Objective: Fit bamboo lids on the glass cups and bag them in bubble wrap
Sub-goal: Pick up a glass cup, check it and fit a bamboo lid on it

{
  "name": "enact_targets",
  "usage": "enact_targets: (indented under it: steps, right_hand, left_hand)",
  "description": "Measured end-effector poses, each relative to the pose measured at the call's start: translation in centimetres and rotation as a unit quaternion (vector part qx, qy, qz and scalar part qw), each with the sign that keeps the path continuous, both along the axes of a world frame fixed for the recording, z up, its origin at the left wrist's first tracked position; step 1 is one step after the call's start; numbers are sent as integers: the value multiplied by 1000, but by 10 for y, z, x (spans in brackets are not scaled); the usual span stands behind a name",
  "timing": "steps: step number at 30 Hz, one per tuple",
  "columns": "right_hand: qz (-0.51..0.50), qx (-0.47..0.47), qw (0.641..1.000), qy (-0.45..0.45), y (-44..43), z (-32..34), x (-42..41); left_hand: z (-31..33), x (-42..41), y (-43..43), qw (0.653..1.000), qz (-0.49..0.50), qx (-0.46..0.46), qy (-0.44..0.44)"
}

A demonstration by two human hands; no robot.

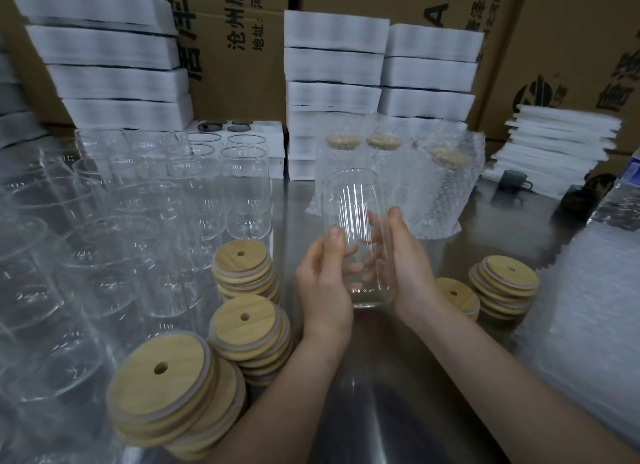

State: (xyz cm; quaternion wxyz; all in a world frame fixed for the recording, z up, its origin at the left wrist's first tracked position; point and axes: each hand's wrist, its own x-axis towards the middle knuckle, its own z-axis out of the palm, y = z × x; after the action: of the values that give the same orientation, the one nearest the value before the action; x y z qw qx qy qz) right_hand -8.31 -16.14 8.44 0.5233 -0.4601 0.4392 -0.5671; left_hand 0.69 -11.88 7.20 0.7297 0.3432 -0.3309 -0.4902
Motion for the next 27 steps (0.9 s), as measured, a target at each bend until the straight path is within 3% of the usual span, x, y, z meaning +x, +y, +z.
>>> enact_targets:
  steps: [6, 10, 17, 21, 27]
  right_hand:
    - [51, 23, 998, -41, 3, 5, -2]
    - [102, 24, 991, -80, 7, 7, -5]
    - [6, -14, 999, 45, 9, 4, 5]
    - [-15, -35, 994, 102, 9, 3, 11]
    - [-10, -4, 997, 71, 7, 10, 4]
  left_hand:
    - [-6, 0, -4, 999, -17, 18, -29]
    - [-6, 2, -5, 996, 52, -29, -67]
    - [-5, -5, -2, 996, -46, -7, -74]
    - [-4, -5, -2, 997, 2, -16, -80]
    - [-3, -8, 0, 996, 19, -45, -78]
